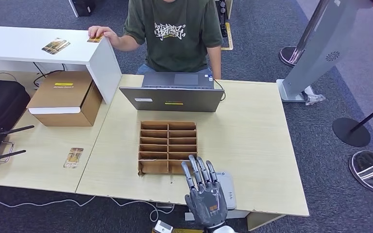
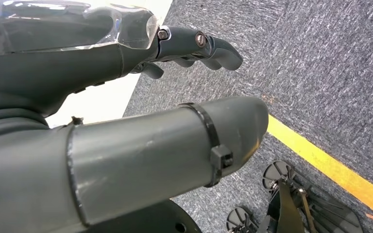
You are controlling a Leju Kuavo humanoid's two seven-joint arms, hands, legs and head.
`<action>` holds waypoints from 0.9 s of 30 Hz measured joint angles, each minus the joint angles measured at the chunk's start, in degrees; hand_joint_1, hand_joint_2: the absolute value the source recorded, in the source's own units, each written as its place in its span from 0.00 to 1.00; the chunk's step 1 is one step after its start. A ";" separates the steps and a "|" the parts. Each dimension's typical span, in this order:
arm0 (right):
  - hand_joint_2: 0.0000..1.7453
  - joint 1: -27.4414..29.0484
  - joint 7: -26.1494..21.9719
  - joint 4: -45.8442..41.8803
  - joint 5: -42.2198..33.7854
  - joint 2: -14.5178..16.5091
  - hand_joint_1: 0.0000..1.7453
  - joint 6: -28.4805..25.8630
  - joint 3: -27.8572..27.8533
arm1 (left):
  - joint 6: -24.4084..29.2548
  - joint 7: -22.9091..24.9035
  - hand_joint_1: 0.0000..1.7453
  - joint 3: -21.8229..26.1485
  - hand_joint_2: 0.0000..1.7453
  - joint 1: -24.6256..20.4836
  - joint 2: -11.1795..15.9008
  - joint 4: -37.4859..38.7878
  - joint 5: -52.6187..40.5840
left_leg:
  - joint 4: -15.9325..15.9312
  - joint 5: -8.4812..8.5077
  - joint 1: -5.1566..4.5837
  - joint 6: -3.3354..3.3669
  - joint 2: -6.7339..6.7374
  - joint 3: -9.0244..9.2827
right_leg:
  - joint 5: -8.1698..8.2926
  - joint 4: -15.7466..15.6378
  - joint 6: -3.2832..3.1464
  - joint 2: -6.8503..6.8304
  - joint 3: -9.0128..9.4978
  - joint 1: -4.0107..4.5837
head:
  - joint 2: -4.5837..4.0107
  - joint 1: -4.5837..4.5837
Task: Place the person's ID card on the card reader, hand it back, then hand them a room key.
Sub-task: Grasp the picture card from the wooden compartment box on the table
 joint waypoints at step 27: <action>1.00 -1.87 -25.69 15.09 -0.07 16.49 0.00 -1.04 -18.11 | -0.62 0.19 0.00 0.00 0.00 -0.14 -0.30 0.00 -1.97 | 0.00 0.02 0.03 -0.02 0.00 0.01 | 0.01 0.01 -0.01 0.01 0.00 0.02 | 0.00 -0.01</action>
